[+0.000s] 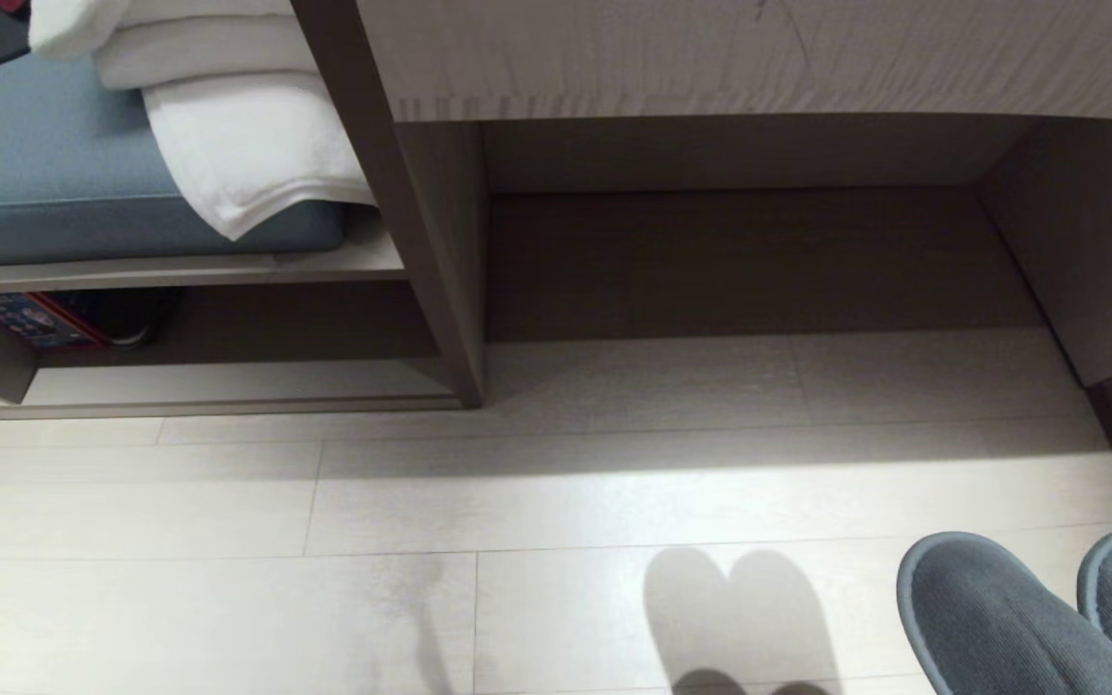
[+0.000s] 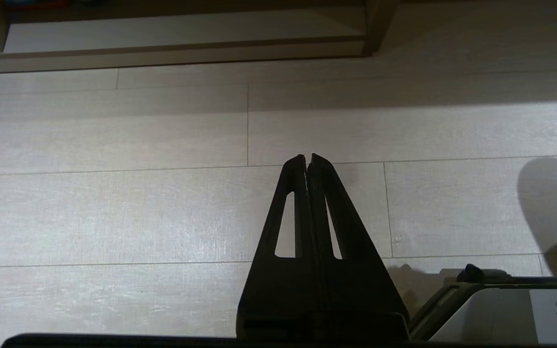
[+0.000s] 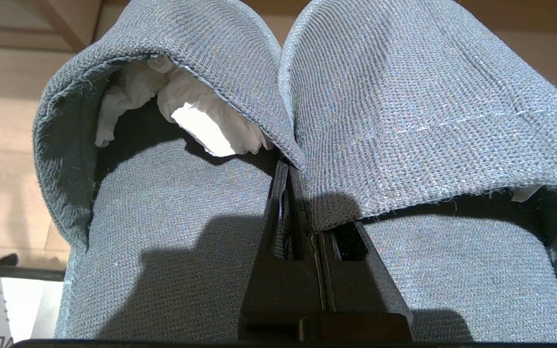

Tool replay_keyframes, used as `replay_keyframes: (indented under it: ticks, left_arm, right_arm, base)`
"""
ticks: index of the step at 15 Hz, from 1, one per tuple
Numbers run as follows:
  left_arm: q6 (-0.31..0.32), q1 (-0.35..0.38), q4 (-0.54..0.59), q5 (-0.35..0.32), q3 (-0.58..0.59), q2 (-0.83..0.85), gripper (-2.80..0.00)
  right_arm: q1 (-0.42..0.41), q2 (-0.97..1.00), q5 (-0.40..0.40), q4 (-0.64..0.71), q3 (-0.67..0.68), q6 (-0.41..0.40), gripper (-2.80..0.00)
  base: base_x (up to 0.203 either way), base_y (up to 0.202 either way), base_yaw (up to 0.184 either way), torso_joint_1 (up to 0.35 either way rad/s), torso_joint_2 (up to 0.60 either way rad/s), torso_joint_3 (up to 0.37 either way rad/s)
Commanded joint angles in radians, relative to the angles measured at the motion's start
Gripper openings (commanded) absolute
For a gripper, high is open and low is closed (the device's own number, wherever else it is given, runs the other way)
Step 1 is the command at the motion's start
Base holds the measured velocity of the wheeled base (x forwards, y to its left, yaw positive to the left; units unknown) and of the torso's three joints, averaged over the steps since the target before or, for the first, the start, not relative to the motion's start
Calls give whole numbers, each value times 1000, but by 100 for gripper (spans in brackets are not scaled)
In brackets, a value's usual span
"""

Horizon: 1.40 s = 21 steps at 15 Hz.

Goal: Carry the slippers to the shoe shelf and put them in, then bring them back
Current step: Place the slippers into the shoe cabinet

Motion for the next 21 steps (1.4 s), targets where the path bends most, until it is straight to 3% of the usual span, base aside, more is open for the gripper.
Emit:
replay_keyframes:
  ticks: [1, 21]
  left_arm:
    - [0, 0, 0, 0, 0, 0, -280]
    - [0, 0, 0, 0, 0, 0, -280]
  right_arm:
    - [0, 1, 0, 0, 2, -1, -280]
    - [0, 1, 1, 0, 1, -1, -280]
  base:
    - [0, 0, 0, 2, 2, 207]
    - [0, 0, 0, 2, 3, 204]
